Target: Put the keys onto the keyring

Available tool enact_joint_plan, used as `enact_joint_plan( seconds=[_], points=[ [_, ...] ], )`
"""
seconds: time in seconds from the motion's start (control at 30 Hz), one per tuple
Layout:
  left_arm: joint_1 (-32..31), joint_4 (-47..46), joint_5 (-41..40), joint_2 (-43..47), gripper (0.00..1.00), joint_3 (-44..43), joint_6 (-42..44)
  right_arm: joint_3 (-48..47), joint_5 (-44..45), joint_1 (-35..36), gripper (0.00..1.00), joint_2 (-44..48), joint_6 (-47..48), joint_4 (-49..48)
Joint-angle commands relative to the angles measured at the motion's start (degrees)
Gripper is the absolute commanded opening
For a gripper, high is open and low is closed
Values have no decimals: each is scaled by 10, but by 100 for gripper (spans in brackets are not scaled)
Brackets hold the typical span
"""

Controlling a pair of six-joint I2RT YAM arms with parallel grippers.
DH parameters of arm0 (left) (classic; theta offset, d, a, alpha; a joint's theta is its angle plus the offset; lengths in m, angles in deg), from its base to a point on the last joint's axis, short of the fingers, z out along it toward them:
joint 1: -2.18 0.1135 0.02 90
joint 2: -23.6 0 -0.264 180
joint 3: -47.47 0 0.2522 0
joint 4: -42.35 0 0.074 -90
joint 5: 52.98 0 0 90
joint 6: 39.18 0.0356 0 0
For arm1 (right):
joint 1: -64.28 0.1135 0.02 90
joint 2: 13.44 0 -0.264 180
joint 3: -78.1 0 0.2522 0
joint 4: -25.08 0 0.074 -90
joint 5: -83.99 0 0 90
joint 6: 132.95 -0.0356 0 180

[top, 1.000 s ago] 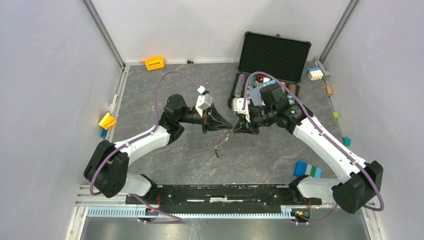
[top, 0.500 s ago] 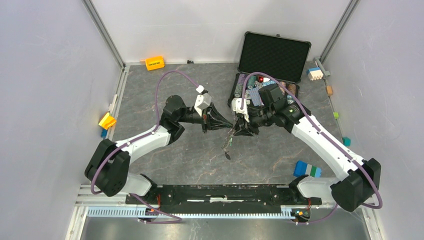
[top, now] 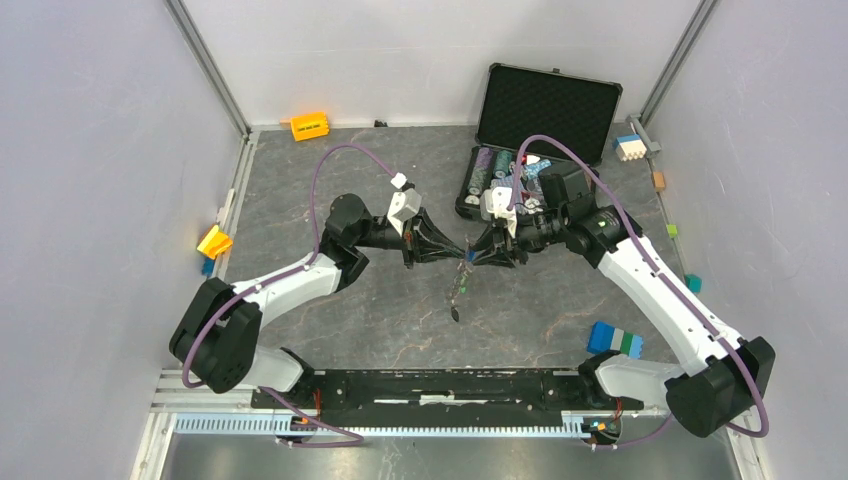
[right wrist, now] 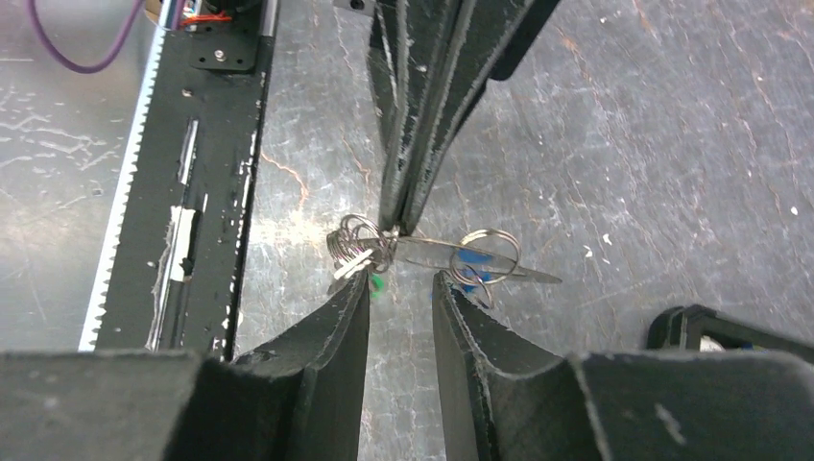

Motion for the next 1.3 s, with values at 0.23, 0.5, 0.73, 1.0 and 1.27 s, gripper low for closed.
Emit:
enact_joint_plan(
  seconds=[0.23, 0.5, 0.73, 1.0, 1.27],
  points=[
    [-1, -45, -17, 3, 2, -1, -29, 11, -58, 0, 32, 4, -24, -41],
    [-1, -52, -20, 1, 2, -1, -37, 23, -58, 0, 28, -3, -40, -65],
    [-1, -55, -25, -2, 2, 0, -39, 25, -66, 0, 24, -4, -57, -82],
    [-1, -64, -31, -4, 2, 1, -47, 41, -69, 1, 22, -4, -73, -101],
    [-1, -66, -33, -6, 2, 5, -47, 42, -69, 1, 5, -2, -84, -113]
  ],
)
